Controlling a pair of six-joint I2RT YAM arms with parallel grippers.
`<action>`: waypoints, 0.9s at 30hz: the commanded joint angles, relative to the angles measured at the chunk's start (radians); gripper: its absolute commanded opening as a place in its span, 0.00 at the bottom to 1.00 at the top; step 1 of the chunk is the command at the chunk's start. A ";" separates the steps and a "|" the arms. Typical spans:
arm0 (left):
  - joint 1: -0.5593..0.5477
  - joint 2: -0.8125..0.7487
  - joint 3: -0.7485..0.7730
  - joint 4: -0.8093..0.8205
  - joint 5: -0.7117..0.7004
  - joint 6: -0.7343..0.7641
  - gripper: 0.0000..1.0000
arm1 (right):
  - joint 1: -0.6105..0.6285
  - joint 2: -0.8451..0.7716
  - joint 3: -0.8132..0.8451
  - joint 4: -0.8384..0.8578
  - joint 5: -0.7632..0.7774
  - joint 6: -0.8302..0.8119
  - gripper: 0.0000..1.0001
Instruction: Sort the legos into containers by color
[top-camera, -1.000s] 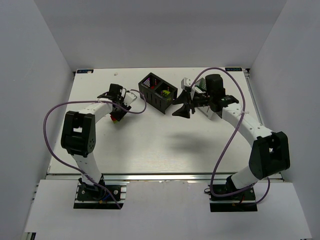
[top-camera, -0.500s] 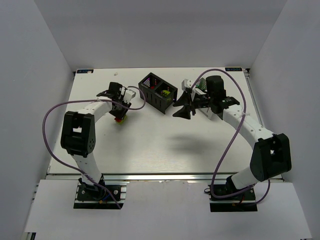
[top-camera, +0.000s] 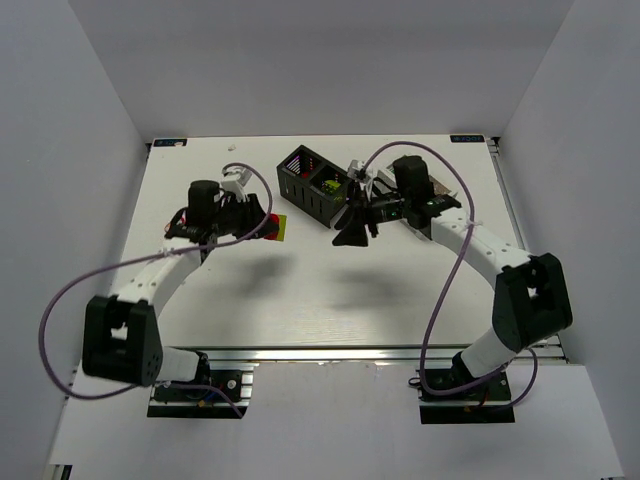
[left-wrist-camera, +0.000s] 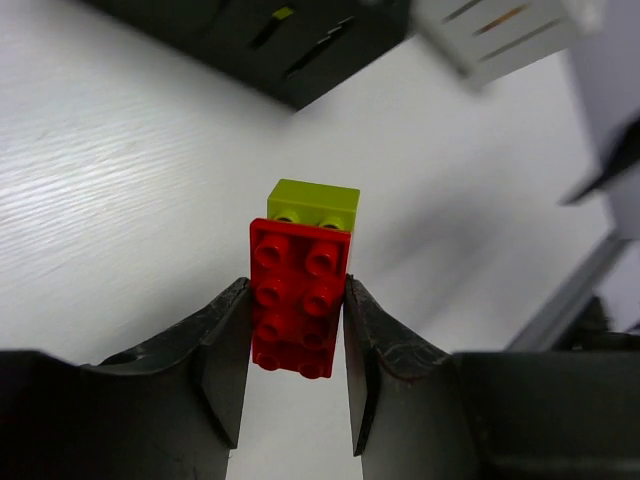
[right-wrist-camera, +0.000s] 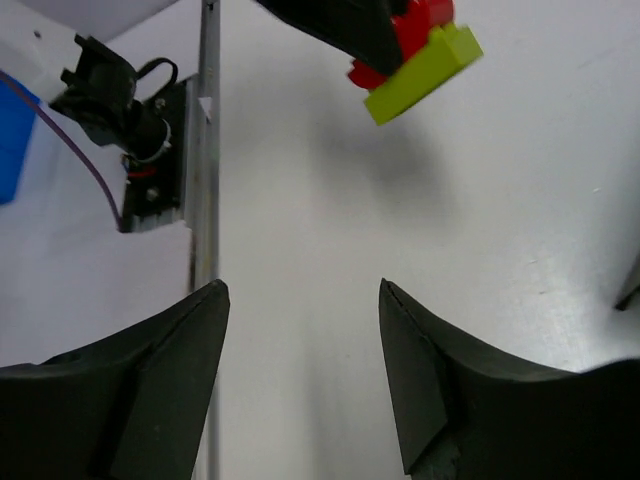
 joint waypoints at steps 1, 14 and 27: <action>-0.010 -0.130 -0.102 0.338 0.171 -0.244 0.00 | 0.030 0.054 0.078 0.097 -0.008 0.261 0.68; -0.136 -0.208 -0.230 0.651 0.219 -0.453 0.00 | 0.095 0.194 0.121 0.541 -0.084 0.800 0.85; -0.150 -0.211 -0.239 0.708 0.234 -0.490 0.00 | 0.094 0.225 0.031 1.044 -0.236 1.079 0.72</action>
